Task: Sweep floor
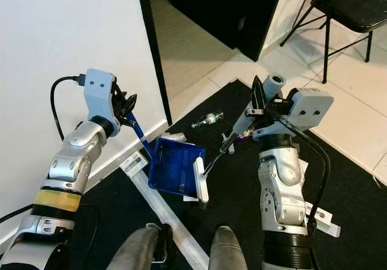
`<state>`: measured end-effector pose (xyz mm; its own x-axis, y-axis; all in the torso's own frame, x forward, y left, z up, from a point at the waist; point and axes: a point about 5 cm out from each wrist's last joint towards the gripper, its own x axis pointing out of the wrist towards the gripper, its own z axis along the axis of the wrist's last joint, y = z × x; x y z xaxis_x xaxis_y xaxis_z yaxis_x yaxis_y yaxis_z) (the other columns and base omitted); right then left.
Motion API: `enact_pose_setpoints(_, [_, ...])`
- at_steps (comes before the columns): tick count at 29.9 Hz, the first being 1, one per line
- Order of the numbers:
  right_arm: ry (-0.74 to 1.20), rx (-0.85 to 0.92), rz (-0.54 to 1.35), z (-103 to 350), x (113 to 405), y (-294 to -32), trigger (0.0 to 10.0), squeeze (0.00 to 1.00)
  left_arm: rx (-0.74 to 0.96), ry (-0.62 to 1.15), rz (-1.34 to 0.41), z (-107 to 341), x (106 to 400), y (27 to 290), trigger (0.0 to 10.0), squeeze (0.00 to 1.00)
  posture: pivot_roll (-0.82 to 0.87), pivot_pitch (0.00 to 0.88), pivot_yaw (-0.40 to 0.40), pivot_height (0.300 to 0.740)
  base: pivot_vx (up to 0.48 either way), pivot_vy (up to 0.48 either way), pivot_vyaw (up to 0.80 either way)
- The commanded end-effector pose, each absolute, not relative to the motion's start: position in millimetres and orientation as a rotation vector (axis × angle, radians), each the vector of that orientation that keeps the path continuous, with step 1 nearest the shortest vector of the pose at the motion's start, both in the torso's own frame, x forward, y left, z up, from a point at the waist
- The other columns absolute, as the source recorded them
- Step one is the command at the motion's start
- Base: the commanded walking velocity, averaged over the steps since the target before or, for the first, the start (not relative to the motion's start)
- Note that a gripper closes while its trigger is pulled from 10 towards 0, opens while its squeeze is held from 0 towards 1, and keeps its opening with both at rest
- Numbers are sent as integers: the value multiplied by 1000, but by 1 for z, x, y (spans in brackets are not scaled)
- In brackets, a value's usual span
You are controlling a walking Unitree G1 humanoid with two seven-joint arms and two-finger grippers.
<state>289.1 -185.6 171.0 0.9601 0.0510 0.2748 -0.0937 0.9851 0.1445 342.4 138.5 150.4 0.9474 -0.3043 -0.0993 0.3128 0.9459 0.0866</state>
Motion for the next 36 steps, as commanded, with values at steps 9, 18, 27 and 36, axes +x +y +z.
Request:
enact_pose_setpoints(9, [-272, 166, 76, 168, 287, -185, 10000, 0, 186, 85, -260, 144, 343, 152, 10000, 0, -82, 169, 94, 740, 0, 0, 0])
enact_pose_setpoints(18, [-240, 145, 72, 159, 284, -187, 10000, 0, 211, 117, -196, 135, 345, 167, 10000, 0, -81, 179, 95, 740, 0, 0, 0])
enact_pose_setpoints(27, [-177, 110, 26, 140, 280, -197, 10000, 0, 228, 129, -110, 126, 343, 196, 10000, 0, -83, 181, 88, 740, 0, 0, 0])
enact_pose_setpoints(36, [-135, 56, 6, 124, 280, -204, 10000, 0, 279, 167, -97, 111, 339, 209, 10000, 0, -77, 182, 83, 740, 0, 0, 0])
